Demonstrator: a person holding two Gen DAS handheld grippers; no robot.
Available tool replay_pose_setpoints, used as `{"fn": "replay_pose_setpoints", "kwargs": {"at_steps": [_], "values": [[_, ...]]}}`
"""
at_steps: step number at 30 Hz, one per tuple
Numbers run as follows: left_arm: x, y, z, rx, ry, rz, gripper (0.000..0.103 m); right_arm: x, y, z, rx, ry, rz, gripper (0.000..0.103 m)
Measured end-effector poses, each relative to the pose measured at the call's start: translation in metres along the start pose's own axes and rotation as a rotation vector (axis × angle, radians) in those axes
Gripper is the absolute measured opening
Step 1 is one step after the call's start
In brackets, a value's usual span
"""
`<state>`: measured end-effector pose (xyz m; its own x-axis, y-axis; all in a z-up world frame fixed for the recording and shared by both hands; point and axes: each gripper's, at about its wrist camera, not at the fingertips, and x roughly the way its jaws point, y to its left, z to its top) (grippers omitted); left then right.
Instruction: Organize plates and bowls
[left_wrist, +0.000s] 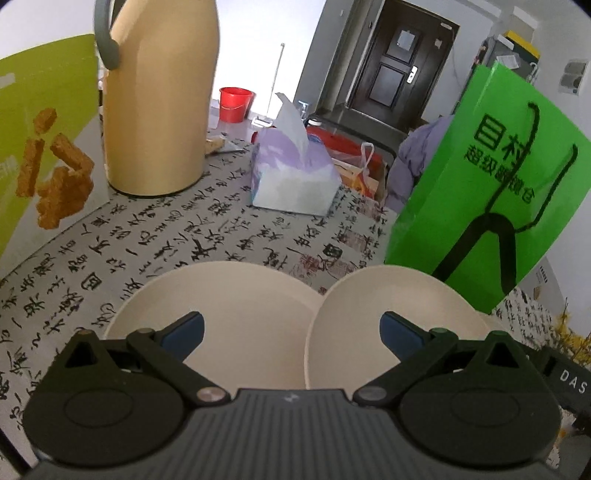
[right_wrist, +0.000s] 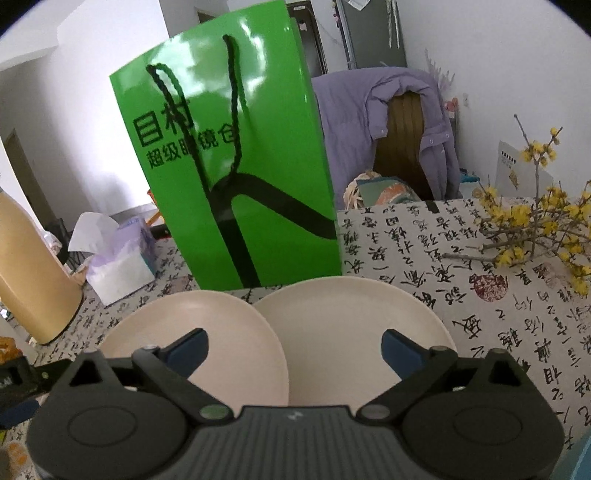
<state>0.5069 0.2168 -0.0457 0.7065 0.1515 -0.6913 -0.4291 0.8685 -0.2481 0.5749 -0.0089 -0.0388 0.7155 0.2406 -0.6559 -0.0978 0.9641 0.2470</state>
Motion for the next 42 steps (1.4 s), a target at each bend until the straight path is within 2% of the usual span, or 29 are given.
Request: {"fn": "replay_pose_setpoints", "kwargs": {"at_steps": [7,12,16,18,20,27,32,34,38,42], "values": [[0.008,-0.009,-0.007,0.040,0.024,-0.009,0.100,0.007,-0.005,-0.003,0.012,0.027,0.010,0.087],[0.011,-0.009,-0.009,0.038,0.033,-0.011,0.090,0.011,-0.005,-0.004,-0.001,0.036,0.010,0.077],[0.018,-0.003,-0.008,-0.003,0.067,-0.024,0.066,0.015,-0.003,-0.007,-0.016,0.052,0.021,0.064],[0.022,0.001,-0.009,-0.028,0.090,-0.038,0.061,0.017,-0.003,-0.008,-0.017,0.060,0.022,0.057],[0.025,0.004,-0.009,-0.042,0.108,-0.047,0.051,0.020,-0.004,-0.010,-0.014,0.067,0.019,0.051],[0.024,-0.002,-0.012,-0.017,0.088,-0.038,0.043,0.022,-0.006,-0.012,-0.005,0.073,0.037,0.041],[0.025,-0.003,-0.012,-0.013,0.085,-0.071,0.024,0.021,-0.004,-0.013,-0.006,0.072,0.066,0.029],[0.024,-0.005,-0.013,-0.007,0.082,-0.085,0.020,0.021,-0.003,-0.013,-0.008,0.069,0.074,0.026],[0.025,-0.005,-0.013,-0.005,0.077,-0.090,0.019,0.020,-0.001,-0.015,-0.021,0.062,0.094,0.014],[0.025,-0.004,-0.013,-0.012,0.079,-0.093,0.019,0.019,0.003,-0.017,-0.053,0.044,0.079,0.014]]}}
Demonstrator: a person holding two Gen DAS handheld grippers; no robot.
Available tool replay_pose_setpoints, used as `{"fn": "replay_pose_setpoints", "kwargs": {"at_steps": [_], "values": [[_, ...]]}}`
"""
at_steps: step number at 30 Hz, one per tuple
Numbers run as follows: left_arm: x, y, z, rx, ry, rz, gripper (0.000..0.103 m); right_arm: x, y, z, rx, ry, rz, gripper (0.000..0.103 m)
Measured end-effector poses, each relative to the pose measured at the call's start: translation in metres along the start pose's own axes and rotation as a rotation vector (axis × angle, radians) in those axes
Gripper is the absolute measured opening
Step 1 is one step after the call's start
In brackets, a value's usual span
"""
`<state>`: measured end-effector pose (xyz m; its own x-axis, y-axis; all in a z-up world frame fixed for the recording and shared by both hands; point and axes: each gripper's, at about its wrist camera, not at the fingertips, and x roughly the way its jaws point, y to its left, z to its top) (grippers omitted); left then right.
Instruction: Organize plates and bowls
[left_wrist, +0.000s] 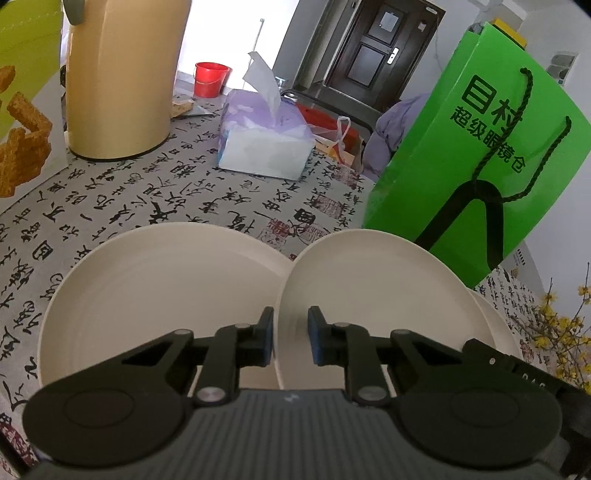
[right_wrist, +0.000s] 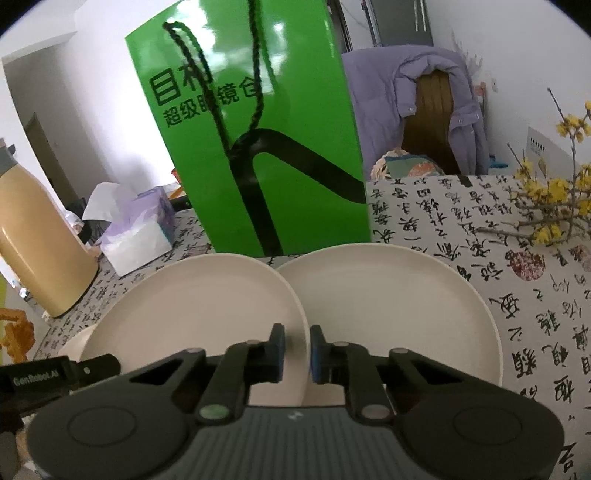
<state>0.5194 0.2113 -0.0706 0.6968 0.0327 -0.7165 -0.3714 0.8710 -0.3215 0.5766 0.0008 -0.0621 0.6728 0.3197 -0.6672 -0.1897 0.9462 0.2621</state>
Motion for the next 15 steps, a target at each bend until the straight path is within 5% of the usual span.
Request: {"fn": "replay_pose_setpoints", "kwargs": {"at_steps": [15], "values": [[-0.0002,-0.0023,-0.0001,0.019,-0.004,0.011,0.019,-0.0003,0.0050,-0.0018,-0.054,-0.016,-0.015,0.014]]}}
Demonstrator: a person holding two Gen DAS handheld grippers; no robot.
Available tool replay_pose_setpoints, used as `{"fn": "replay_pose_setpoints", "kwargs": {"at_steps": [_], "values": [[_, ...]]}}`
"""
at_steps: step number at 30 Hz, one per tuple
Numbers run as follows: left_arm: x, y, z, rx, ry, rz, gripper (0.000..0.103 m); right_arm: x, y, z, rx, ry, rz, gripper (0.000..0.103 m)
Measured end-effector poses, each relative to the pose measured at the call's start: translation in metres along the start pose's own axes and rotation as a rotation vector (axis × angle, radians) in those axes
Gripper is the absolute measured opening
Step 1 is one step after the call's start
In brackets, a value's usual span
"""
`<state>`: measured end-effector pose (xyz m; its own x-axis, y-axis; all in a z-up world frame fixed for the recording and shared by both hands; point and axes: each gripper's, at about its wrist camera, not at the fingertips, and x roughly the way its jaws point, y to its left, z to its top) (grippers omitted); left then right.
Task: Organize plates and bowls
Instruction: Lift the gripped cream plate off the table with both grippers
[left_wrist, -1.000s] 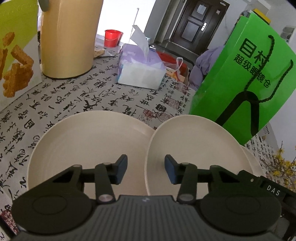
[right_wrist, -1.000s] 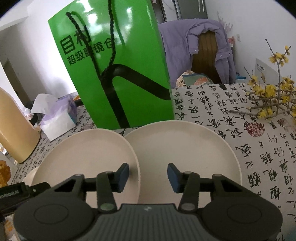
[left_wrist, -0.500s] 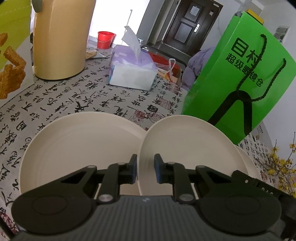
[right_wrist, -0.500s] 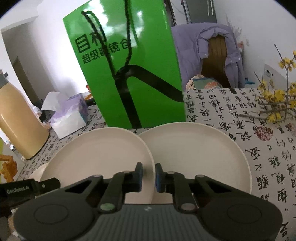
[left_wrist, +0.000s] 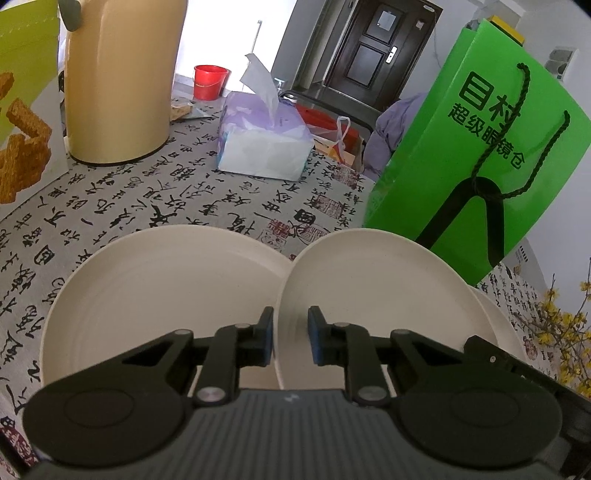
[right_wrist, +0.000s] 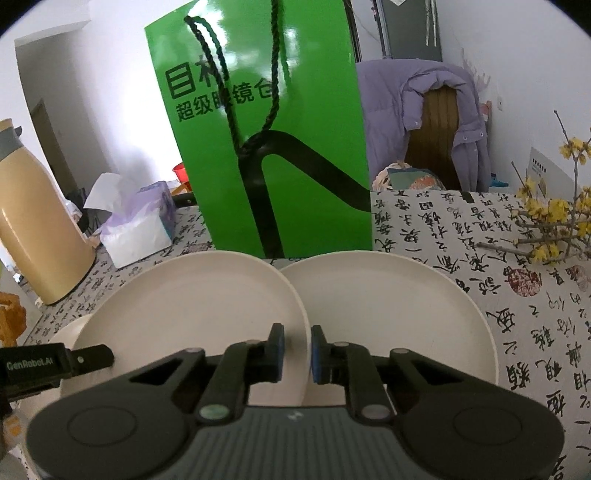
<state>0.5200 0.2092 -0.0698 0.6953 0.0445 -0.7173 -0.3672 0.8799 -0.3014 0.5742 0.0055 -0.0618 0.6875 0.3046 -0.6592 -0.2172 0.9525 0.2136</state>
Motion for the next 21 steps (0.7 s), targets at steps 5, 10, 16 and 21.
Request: {"fn": "replay_pose_setpoints", "kwargs": {"at_steps": [5,10,16,21], "values": [[-0.0010,-0.0035,-0.0014,0.024,-0.013,0.021,0.019,-0.0006,0.0020,-0.0008,-0.025,-0.005,-0.003,0.014],[-0.0004,-0.0034,-0.0019,0.038,-0.019,0.027,0.019,-0.0015,0.0029,-0.0013,-0.043,-0.010,-0.006,0.014],[-0.0003,-0.0070,-0.0027,0.062,-0.027,0.041,0.020,-0.0024,0.0054,-0.0019,-0.062,-0.015,-0.016,0.015],[-0.0009,-0.0081,-0.0033,0.072,-0.031,0.044,0.020,-0.0025,0.0045,-0.0018,-0.058,-0.017,-0.014,0.015]]}}
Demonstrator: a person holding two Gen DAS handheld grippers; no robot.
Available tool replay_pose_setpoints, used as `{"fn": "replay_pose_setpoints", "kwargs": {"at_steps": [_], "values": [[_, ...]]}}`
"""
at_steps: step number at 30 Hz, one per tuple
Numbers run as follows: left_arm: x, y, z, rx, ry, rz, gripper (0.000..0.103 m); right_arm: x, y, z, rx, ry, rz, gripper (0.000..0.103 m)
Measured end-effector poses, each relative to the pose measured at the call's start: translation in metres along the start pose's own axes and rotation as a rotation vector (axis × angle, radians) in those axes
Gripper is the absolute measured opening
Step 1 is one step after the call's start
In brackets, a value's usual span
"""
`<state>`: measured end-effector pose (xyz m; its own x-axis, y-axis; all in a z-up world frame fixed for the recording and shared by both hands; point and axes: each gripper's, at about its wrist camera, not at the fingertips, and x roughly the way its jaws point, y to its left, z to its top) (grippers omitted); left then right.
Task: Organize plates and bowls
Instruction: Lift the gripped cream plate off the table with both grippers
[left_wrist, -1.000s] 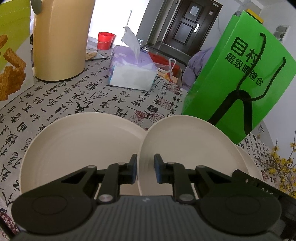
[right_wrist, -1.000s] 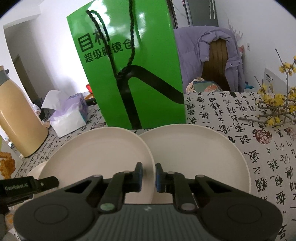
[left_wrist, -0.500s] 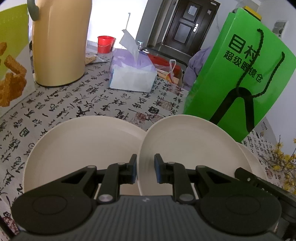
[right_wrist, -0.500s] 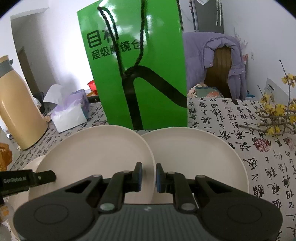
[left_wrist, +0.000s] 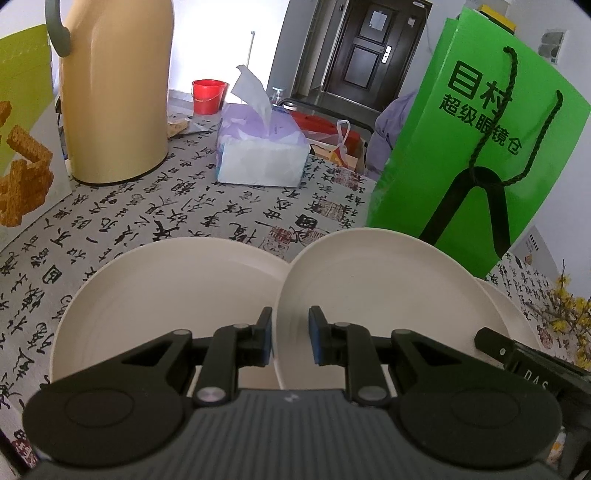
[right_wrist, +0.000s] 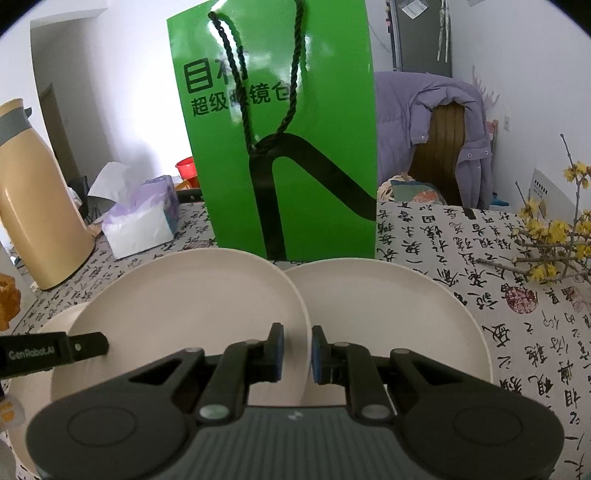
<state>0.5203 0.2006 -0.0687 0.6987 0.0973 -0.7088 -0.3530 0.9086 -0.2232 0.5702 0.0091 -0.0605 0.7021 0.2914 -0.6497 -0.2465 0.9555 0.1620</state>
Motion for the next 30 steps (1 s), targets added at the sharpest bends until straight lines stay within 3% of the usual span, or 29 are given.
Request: {"fn": "replay_pose_setpoints", "kwargs": {"at_steps": [30], "values": [[-0.017,-0.003,0.002,0.025,-0.050,-0.013,0.019,-0.011,-0.002,0.003,0.000,-0.038,0.019,0.014]]}}
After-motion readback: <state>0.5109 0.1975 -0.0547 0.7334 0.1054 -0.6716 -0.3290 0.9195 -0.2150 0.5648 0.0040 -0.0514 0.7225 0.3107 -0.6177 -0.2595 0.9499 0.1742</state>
